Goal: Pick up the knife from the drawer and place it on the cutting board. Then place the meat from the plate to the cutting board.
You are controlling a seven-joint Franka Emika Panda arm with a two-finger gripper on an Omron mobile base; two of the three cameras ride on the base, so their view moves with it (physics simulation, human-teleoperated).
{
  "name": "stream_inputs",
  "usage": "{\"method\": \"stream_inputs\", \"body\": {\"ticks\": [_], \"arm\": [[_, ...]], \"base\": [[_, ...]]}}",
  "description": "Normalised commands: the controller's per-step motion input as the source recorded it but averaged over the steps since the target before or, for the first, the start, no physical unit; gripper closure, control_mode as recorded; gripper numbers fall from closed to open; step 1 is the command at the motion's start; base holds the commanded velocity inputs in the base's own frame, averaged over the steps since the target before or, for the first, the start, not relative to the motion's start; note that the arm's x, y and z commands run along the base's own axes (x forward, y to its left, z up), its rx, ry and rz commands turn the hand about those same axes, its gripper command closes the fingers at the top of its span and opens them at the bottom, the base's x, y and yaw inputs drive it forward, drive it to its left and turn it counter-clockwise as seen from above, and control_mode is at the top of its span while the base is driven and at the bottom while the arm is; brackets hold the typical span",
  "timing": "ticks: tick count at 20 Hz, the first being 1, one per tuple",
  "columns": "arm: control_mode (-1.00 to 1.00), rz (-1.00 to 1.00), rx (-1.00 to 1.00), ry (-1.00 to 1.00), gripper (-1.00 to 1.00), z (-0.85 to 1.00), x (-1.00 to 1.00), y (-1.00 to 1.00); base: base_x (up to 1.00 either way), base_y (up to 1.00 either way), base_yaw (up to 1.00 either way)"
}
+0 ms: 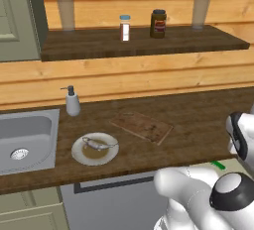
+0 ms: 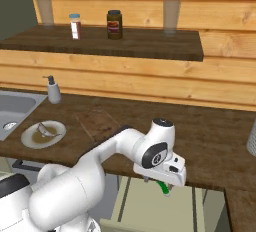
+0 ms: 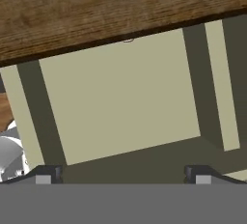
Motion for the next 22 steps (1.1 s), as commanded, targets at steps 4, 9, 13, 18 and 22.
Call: {"method": "stream_inputs", "body": {"ticks": [4,9,13,18,22], "arm": [[-1.0,0.0,0.0,0.0,-1.0,-0.2,0.0,0.0],[-1.0,0.0,0.0,0.07,-1.0,-0.11,-0.17,0.01],[-1.0,0.03,-0.03,0.04,-1.0,0.0,-0.5,0.06],[-1.0,0.03,0.0,0.02,-1.0,-0.01,-0.25,0.01],[-1.0,0.0,0.0,0.0,-1.0,-0.08,-0.16,0.03]], "base": [[0.0,0.0,0.0],[0.0,0.0,0.0],[0.0,0.0,0.0],[0.0,0.0,0.0],[0.0,0.0,0.0]]}}
